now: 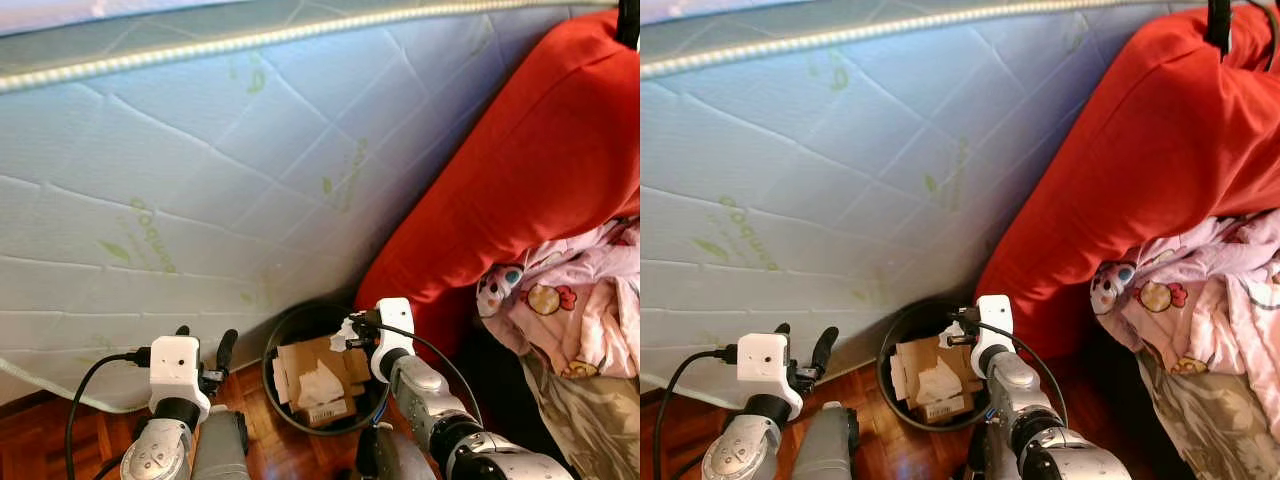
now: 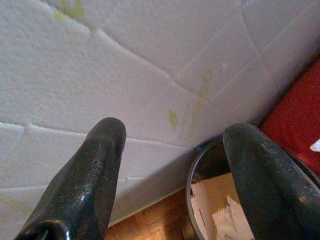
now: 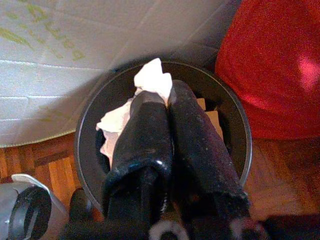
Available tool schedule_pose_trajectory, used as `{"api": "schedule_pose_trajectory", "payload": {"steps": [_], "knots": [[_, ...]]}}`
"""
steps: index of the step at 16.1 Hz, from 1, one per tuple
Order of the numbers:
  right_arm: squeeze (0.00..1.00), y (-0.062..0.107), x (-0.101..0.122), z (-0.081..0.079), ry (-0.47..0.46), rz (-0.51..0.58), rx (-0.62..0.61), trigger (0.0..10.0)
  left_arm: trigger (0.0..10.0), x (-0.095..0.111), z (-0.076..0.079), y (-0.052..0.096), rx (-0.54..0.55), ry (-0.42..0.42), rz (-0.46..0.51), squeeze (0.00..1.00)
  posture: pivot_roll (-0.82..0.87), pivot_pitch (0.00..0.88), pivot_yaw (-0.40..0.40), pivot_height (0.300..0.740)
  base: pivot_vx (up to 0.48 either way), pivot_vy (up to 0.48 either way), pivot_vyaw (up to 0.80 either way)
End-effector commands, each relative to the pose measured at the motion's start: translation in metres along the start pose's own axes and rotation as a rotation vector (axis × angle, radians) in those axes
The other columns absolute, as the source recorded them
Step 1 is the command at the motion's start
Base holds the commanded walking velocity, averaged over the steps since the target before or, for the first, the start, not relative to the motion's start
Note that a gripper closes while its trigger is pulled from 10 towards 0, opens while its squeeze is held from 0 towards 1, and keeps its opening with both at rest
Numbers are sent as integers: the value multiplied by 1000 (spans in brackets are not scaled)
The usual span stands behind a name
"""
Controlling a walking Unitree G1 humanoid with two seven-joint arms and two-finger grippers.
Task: Clean up the room
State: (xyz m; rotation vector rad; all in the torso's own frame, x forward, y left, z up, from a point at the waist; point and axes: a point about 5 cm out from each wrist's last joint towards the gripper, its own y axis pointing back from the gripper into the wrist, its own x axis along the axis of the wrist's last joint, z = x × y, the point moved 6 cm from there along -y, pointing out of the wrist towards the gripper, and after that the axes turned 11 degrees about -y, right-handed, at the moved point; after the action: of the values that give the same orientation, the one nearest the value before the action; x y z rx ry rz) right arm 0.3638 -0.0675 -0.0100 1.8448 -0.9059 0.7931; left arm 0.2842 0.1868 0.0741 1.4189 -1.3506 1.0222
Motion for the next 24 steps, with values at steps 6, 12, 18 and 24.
{"api": "schedule_pose_trajectory", "payload": {"steps": [6, 12, 18, 24], "knots": [[1000, 2, -12, 0, -22, -42, 9, 10000, 10000, -2, 3, 7, 1, 11, -29, 0, 250, 275, -166, 646, 0, 0, 0], [1000, 3, -16, 0, -23, -59, 20, 10000, 10000, -4, 1, 7, 9, 7, -37, 0, 256, 269, -170, 646, 0, 0, 0], [1000, 4, -26, -7, 35, -122, 85, 10000, 10000, -5, 2, 7, 11, 5, -42, 0, 255, 271, -172, 646, 0, 0, 0], [0, 10, -36, 8, 71, -140, 47, 10000, 10000, -20, 3, 4, 7, 13, -86, 0, 246, 253, -169, 646, 0, 0, 0]]}}
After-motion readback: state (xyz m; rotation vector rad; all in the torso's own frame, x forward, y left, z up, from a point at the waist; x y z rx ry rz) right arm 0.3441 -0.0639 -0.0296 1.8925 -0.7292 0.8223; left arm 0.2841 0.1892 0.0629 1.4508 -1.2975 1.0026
